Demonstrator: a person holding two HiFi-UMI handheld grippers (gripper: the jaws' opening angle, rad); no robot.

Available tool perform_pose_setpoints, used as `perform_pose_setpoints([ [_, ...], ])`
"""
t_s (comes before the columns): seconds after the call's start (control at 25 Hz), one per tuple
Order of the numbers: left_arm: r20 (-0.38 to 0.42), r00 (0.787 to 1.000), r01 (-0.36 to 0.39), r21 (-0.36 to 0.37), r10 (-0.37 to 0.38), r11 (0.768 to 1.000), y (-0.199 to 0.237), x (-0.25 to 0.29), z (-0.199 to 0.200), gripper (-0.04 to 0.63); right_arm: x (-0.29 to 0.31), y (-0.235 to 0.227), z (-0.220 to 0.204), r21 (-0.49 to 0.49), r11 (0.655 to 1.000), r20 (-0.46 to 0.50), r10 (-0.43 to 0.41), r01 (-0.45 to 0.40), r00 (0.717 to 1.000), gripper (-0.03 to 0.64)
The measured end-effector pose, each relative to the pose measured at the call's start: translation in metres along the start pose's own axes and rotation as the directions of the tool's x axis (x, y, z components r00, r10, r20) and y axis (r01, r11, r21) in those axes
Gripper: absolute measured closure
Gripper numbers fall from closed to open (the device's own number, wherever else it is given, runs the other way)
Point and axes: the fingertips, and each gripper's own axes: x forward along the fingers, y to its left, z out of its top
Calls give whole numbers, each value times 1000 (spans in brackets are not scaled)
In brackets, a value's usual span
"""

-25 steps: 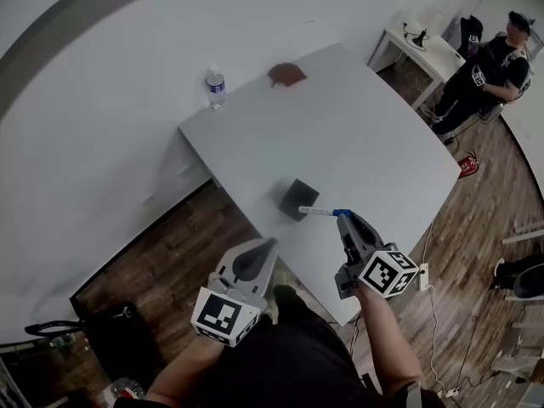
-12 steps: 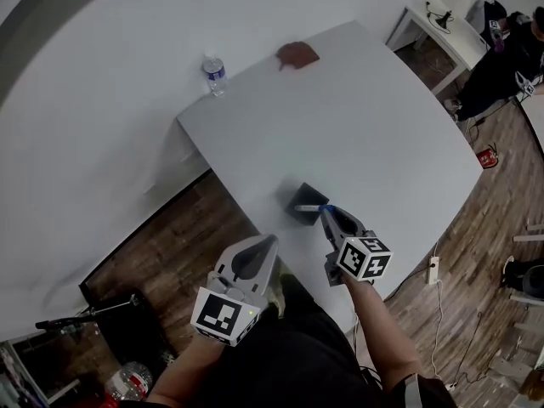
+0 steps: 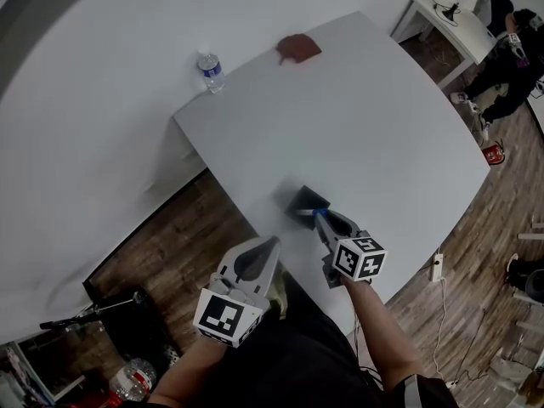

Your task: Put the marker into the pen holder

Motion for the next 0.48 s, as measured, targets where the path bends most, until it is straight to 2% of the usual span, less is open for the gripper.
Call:
perform_pose_setpoints([
  [0.28, -11, 1000, 2, -2, -2, 1000, -2, 2, -3, 589, 9, 2, -7, -12, 999, -32, 35, -35, 999, 537],
  [0.48, -8, 1000, -1, 4, 1, 1000, 0, 4, -2, 589, 6, -4, 7, -35, 999, 15, -1, 1, 1000, 525],
])
